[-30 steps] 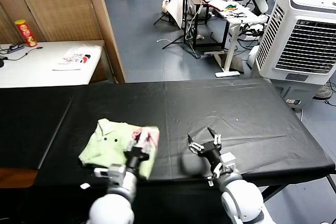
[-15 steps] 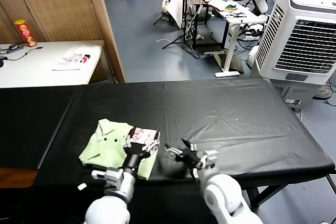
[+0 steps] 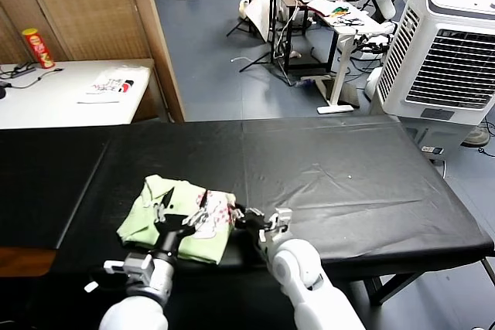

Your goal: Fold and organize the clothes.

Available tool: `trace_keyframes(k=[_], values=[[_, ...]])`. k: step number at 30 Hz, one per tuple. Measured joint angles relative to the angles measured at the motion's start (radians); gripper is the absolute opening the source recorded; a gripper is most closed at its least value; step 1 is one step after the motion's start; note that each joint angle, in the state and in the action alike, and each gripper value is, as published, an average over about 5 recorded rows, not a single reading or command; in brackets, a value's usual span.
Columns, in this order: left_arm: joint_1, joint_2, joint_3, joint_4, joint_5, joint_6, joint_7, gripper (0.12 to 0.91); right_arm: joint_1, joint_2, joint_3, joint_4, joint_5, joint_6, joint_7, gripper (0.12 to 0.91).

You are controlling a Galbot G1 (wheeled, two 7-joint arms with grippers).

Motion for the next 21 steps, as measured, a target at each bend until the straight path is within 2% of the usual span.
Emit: trace_keyframes(k=[2,4,8,12,14,16,18,21], values=[[0.006,0.001,-0.009,-0.002,-0.004,-0.006,0.000,0.798,0.014,-0.005,0.003,-0.016,-0.009,0.007,-0.014,0.149],[0.012,0.002,-0.017,-0.002,-0.003,-0.018,0.000,0.798,0.029,-0.014,0.006,-0.032,-0.035,0.022,-0.035,0.123],[0.026,0.005,-0.027,0.007,0.007,-0.061,-0.001,0.798,0.076,-0.051,0.012,-0.074,-0.152,0.097,-0.116,0.122],[0.041,0.015,-0.033,0.028,0.034,-0.131,-0.001,0.798,0.132,-0.110,0.016,-0.122,-0.300,0.190,-0.210,0.144],[0.048,0.021,-0.036,0.042,0.044,-0.171,0.002,0.798,0.147,-0.146,0.022,-0.132,-0.347,0.222,-0.246,0.212],[0.055,0.026,-0.041,0.056,0.044,-0.205,0.009,0.798,0.145,-0.182,0.030,-0.124,-0.371,0.240,-0.260,0.324],[0.061,0.029,-0.045,0.069,0.036,-0.222,0.014,0.798,0.125,-0.217,0.043,-0.097,-0.389,0.252,-0.248,0.424],[0.068,0.033,-0.044,0.078,0.015,-0.202,-0.002,0.798,0.061,-0.259,0.067,-0.027,-0.409,0.267,-0.197,0.591]])
